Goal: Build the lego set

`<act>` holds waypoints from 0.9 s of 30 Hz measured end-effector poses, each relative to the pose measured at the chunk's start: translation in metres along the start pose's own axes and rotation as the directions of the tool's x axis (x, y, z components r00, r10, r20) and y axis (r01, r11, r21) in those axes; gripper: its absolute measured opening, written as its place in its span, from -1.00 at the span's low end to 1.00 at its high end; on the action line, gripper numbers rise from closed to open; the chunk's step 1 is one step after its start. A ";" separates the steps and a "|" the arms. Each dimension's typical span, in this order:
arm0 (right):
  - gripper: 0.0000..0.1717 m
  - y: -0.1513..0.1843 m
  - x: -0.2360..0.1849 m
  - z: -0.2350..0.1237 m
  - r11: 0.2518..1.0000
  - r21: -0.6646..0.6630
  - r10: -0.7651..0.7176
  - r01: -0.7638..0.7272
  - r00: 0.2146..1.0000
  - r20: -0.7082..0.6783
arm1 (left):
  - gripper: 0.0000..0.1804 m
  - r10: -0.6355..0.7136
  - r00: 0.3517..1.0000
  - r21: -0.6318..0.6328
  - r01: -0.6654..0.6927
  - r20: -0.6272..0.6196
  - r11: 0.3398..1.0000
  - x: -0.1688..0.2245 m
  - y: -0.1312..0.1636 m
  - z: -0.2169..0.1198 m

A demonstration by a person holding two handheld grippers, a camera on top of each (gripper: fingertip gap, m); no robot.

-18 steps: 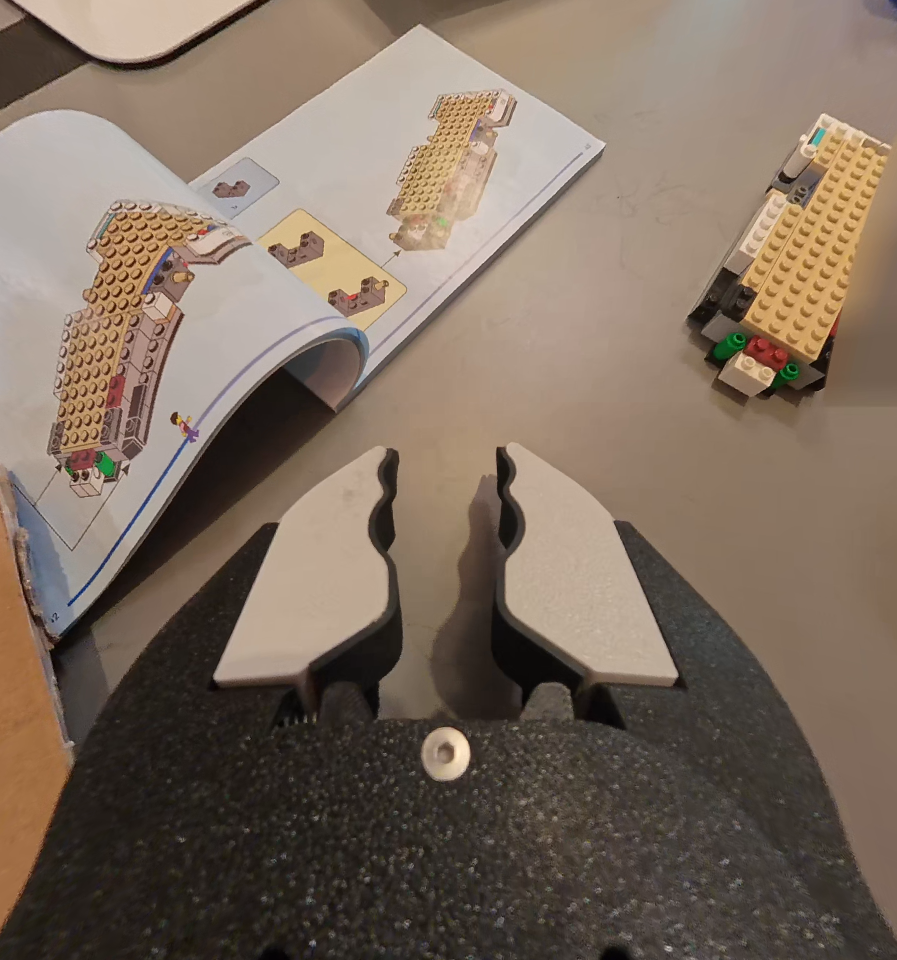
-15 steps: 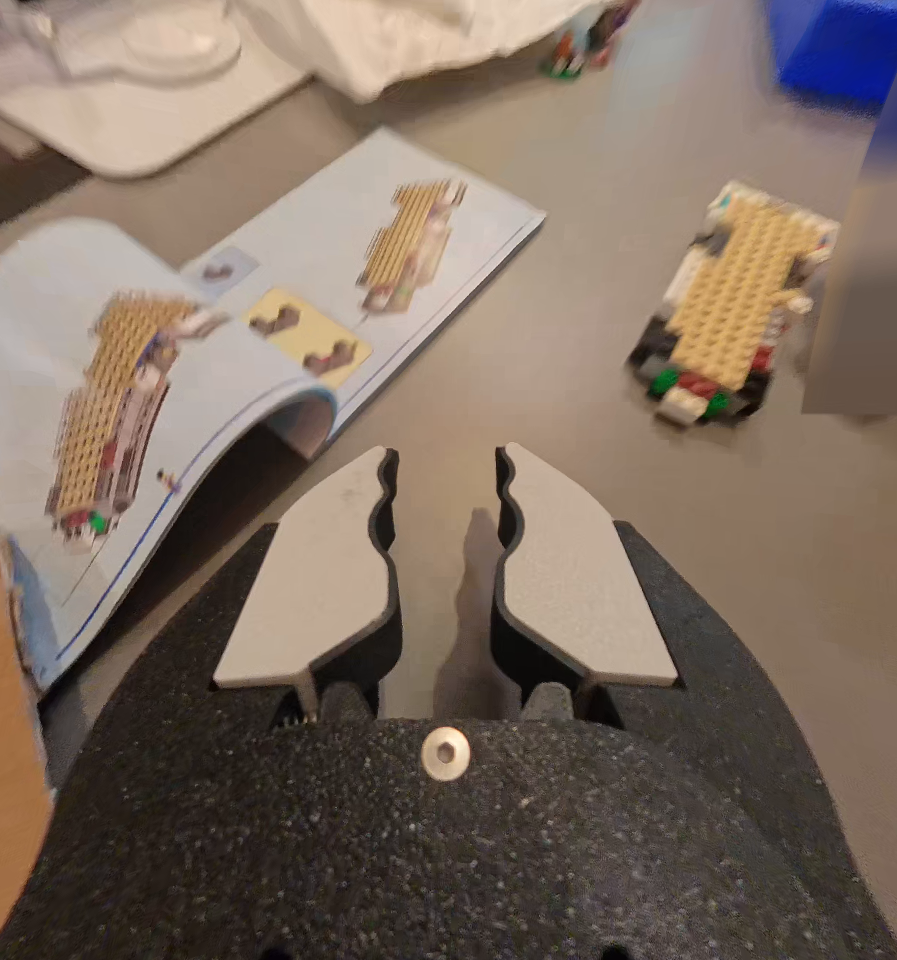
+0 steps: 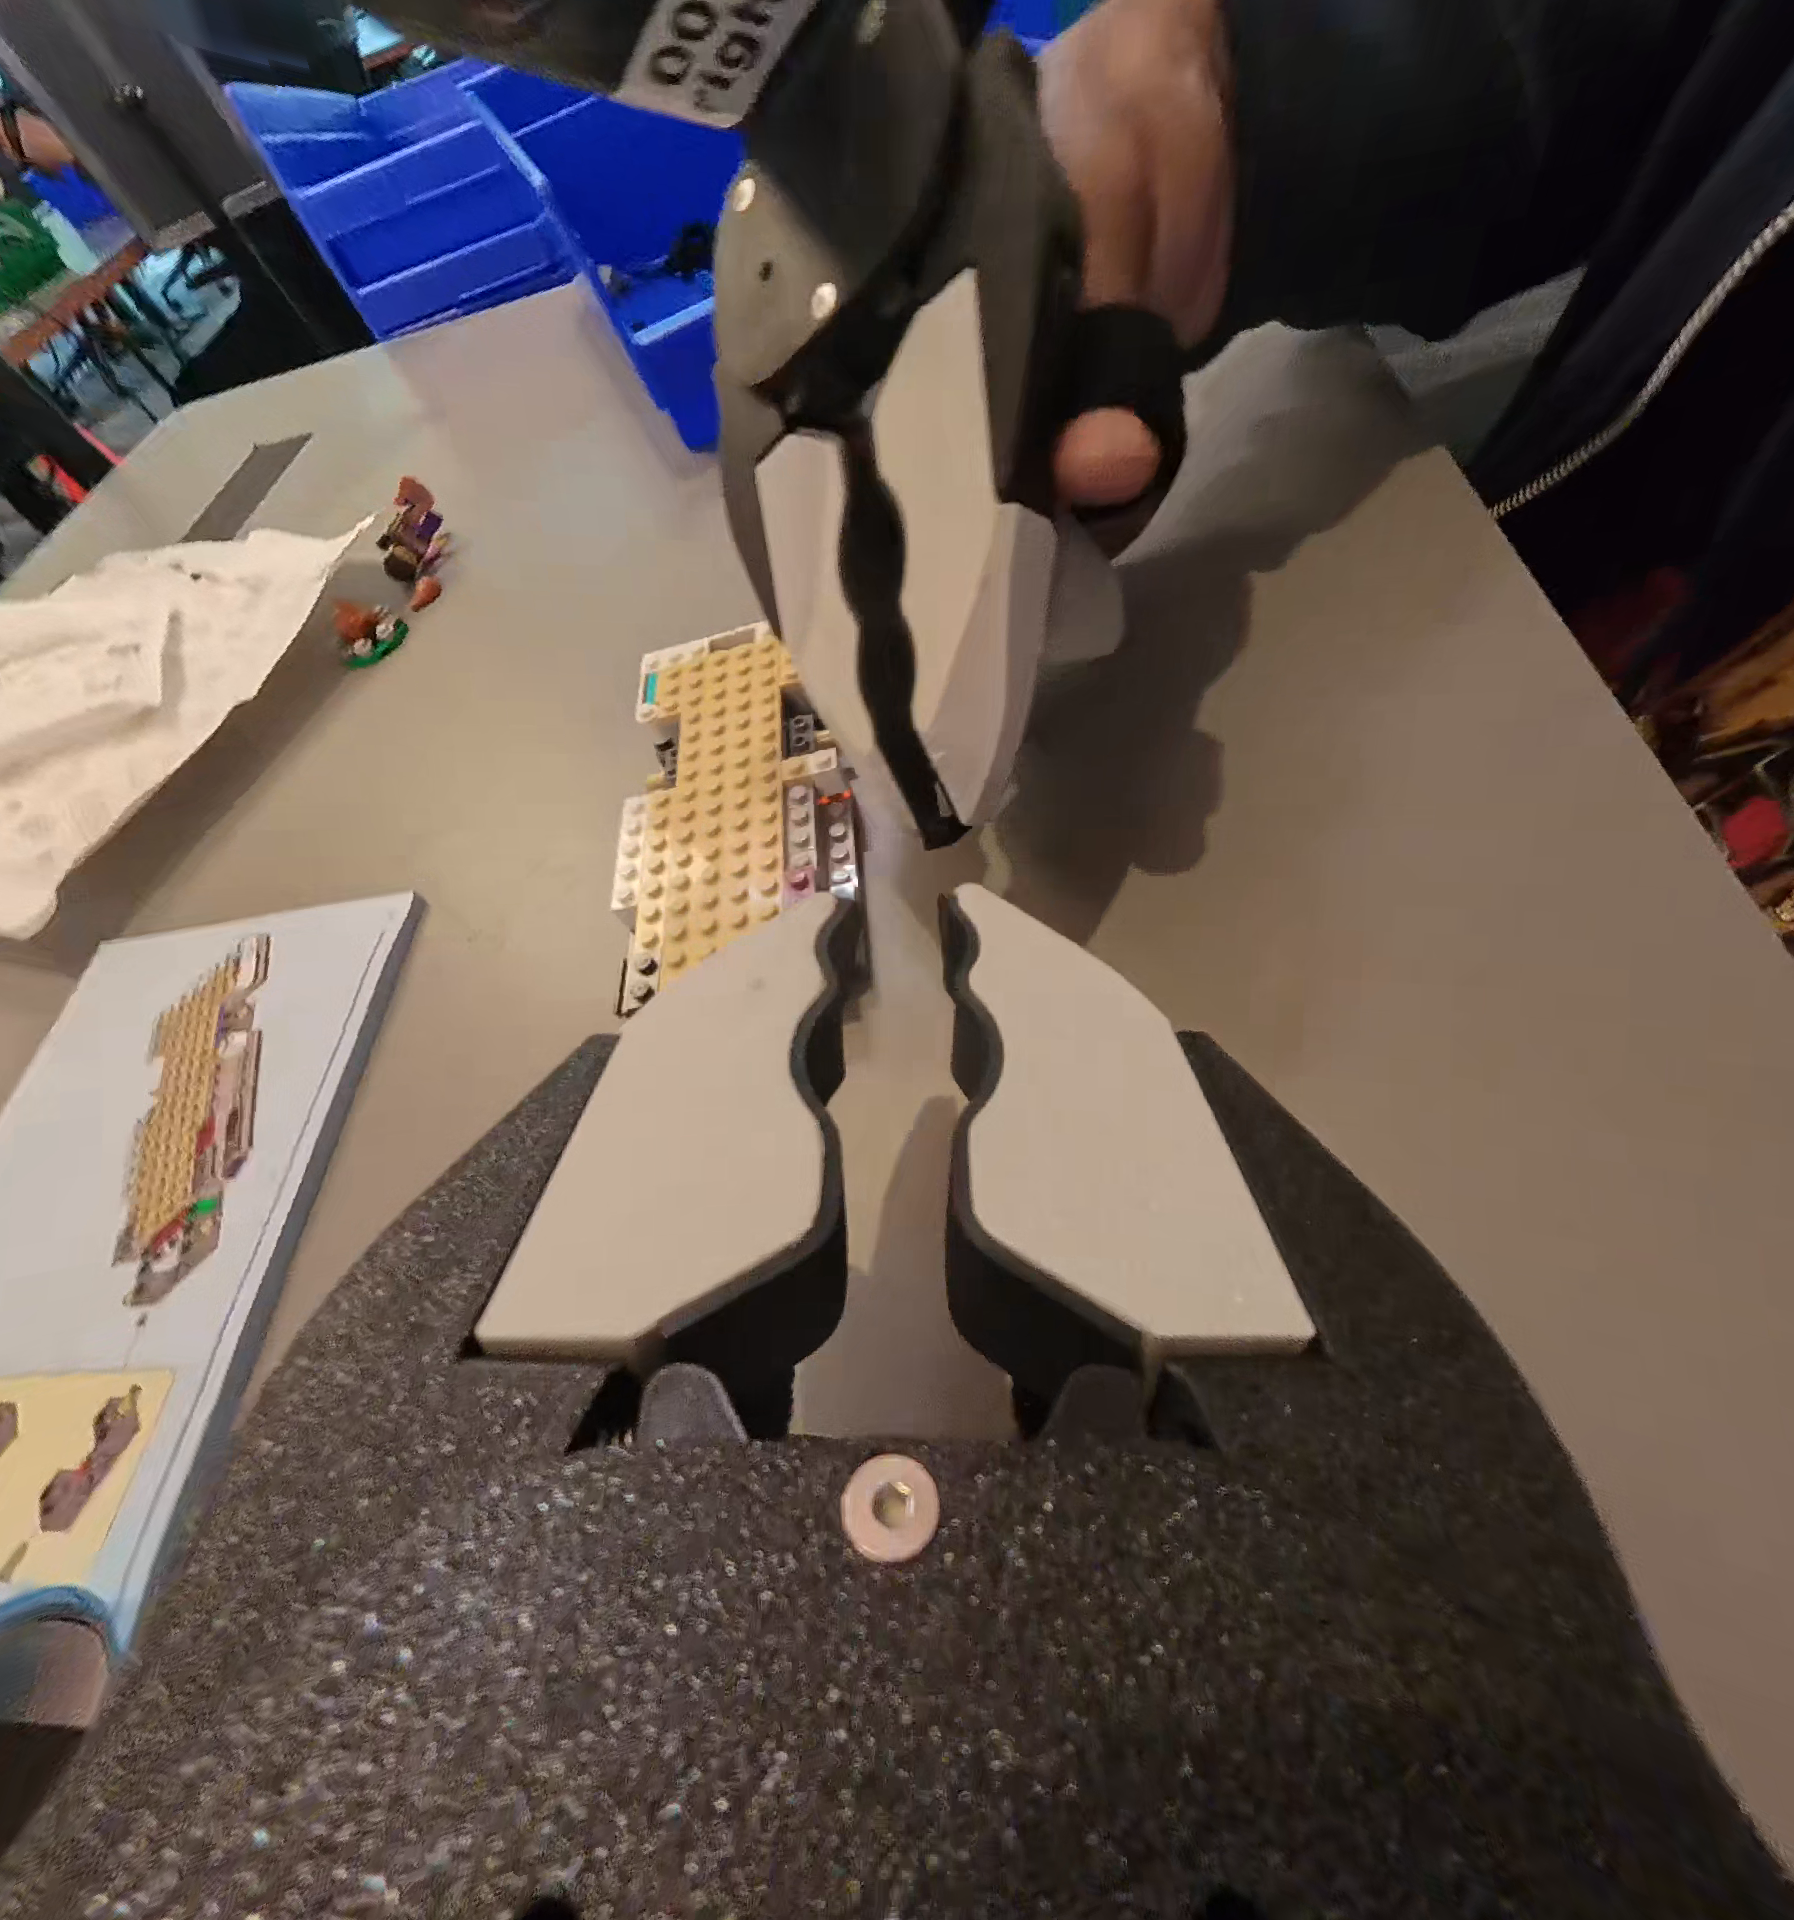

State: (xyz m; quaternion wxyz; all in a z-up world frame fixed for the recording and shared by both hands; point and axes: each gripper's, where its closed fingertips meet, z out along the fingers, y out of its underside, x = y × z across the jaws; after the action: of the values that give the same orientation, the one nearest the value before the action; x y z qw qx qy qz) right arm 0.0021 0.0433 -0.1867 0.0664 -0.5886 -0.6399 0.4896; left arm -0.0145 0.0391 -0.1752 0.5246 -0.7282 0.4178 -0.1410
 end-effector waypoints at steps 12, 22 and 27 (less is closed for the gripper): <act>-0.91 -0.011 -0.020 0.005 0.996 0.046 0.071 -0.079 0.985 0.157 | -0.79 0.204 0.978 0.026 -0.205 0.033 0.979 0.015 -0.006 0.008; -0.91 -0.012 -0.022 0.006 0.995 0.051 0.072 -0.082 0.980 0.184 | -0.97 0.237 0.971 0.038 -0.238 0.044 0.970 0.015 -0.007 0.006; -0.85 -0.013 -0.015 0.007 0.997 0.054 0.052 -0.061 0.988 0.148 | -0.97 0.221 0.975 0.018 -0.222 0.035 0.975 0.013 -0.003 0.005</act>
State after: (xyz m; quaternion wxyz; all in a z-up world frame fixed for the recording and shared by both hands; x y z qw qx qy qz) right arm -0.0067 0.0294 -0.1736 0.0226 -0.5668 -0.6114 0.5518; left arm -0.0013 0.0328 -0.1778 0.5518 -0.6735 0.4862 -0.0744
